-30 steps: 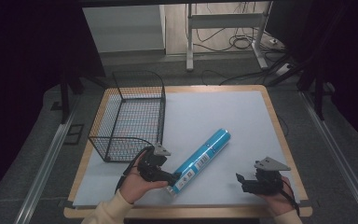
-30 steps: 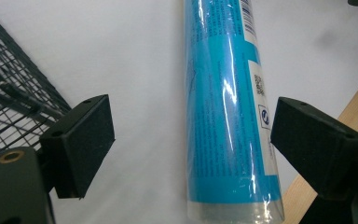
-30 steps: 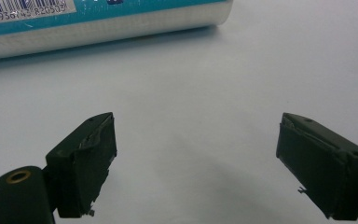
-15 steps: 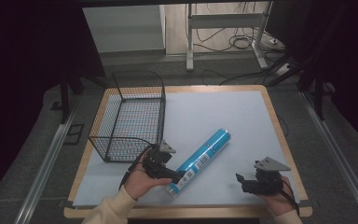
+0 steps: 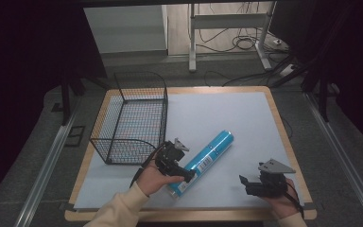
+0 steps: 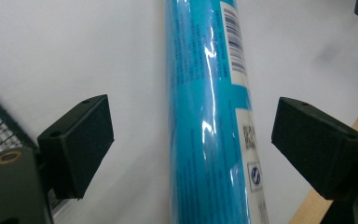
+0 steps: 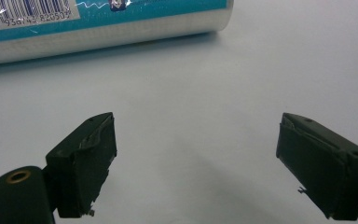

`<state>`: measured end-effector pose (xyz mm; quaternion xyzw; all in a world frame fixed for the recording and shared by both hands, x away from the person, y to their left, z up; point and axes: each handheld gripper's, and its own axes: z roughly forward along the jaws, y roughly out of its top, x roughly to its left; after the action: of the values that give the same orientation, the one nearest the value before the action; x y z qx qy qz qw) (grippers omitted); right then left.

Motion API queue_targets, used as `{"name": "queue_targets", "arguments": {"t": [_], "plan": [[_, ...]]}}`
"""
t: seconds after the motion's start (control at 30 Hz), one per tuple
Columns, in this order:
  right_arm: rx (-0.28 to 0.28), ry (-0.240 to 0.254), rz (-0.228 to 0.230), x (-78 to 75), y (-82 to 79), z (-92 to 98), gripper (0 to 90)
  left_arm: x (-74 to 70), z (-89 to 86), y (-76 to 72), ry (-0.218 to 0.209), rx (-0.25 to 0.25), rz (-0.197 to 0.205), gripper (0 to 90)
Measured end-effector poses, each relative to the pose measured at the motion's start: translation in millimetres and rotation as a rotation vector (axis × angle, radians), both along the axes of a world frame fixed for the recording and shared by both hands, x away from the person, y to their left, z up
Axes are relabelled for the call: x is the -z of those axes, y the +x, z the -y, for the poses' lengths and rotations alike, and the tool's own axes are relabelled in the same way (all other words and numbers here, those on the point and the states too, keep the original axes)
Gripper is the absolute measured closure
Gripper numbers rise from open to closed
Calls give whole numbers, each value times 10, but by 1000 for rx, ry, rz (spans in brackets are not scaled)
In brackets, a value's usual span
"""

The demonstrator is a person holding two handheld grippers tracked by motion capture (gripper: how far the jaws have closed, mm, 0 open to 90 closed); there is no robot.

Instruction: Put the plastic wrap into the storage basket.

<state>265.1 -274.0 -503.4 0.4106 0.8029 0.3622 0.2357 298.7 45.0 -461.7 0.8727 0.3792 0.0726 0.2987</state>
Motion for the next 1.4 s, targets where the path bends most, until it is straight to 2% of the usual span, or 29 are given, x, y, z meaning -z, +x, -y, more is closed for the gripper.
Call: {"name": "queue_targets", "arguments": {"t": [0.23, 0.63, 0.83, 1.03, 1.4], "plan": [[2, 4, 2, -10, -5, 4, 124, 9, 154, 78, 19, 15, -3, 117], [1, 5, 0, -7, -1, 7, 124, 81, 338, 193, 35, 30, -38, 115], [2, 3, -3, -2, 1, 5, 124, 92, 458, 249, 49, 39, -42, 113], [4, 3, -3, -3, 1, 11, 124, 122, 549, 330, 75, 32, -49, 129], [-7, 5, 8, -7, -3, 11, 124, 275, 707, 453, 130, 28, -80, 142]]}}
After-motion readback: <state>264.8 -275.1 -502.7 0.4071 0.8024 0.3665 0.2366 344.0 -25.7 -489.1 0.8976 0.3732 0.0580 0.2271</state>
